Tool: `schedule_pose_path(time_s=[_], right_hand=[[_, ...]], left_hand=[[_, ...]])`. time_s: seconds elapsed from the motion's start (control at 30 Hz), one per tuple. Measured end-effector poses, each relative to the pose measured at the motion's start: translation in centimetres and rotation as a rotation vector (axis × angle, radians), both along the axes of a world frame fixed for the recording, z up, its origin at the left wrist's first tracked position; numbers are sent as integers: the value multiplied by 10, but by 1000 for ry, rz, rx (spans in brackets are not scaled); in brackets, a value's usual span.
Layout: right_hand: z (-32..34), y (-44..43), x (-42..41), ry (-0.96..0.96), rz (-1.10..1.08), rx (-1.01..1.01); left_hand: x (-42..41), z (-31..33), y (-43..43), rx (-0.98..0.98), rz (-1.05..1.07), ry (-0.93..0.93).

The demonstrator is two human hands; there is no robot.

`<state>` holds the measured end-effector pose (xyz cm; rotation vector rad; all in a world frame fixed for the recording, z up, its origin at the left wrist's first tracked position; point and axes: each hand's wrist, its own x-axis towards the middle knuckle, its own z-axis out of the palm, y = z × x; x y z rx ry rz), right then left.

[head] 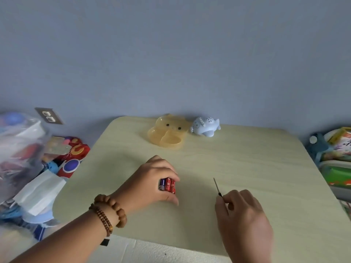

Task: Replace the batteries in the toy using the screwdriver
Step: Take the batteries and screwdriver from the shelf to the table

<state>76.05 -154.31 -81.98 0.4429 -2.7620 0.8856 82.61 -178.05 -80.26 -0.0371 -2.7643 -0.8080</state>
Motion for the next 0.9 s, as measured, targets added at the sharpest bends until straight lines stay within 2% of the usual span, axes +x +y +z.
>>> schedule_pose_path(time_s=[0.13, 0.3, 0.43, 0.9], right_hand=[[-10, -17, -14, 77, -44, -25], [-8, -16, -30, 23, -8, 5], [-5, -19, -39, 59, 76, -38], [-9, -25, -34, 99, 12, 40]], left_hand=[[-13, -26, -9, 50, 8, 21], [-16, -27, -14, 101, 0, -26], [-17, -27, -15, 80, -13, -58], [-19, -33, -19, 66, -57, -10]])
